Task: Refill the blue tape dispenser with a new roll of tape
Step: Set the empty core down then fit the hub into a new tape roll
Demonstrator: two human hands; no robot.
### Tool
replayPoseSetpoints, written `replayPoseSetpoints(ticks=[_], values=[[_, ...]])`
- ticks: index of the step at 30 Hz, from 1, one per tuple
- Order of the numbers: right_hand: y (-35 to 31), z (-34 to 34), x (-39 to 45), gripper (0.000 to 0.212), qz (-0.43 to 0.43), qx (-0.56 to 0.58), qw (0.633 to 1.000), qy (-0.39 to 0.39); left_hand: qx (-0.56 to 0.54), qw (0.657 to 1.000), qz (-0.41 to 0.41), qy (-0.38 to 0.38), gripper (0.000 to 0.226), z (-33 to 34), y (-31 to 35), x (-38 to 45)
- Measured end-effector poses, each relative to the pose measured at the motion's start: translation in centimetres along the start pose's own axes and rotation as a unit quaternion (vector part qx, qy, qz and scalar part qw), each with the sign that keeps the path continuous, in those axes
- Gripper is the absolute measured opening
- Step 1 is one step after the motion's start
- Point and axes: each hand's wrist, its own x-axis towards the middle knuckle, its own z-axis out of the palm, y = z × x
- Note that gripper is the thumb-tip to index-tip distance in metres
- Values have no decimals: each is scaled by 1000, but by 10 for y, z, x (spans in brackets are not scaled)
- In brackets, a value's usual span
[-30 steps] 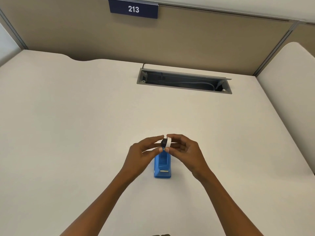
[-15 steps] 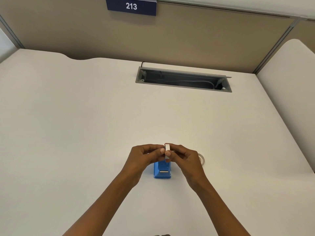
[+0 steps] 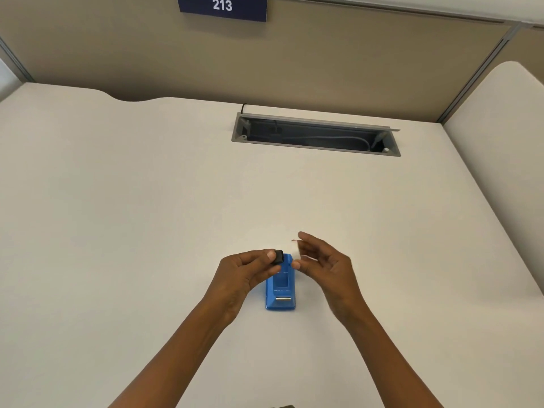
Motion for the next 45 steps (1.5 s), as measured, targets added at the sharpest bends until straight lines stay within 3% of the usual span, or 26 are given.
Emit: replayPoseSetpoints(ticks=[3,7,13,45], values=[[-3,-8,15,40,13,-30,997,63,-11,1000,4,12,23,-5,0,-1],[0,-15,34,37,-5,-154,981,119,-24,1000,4,20,28,-9,0,-1],[11,-16,51,43,-29,-249,962,109,-30,999,4,29,29,-10,-2,-2],[25,7,82,47,-49,-308,947,84,-36,999,-5,35,31,-15,-3,6]])
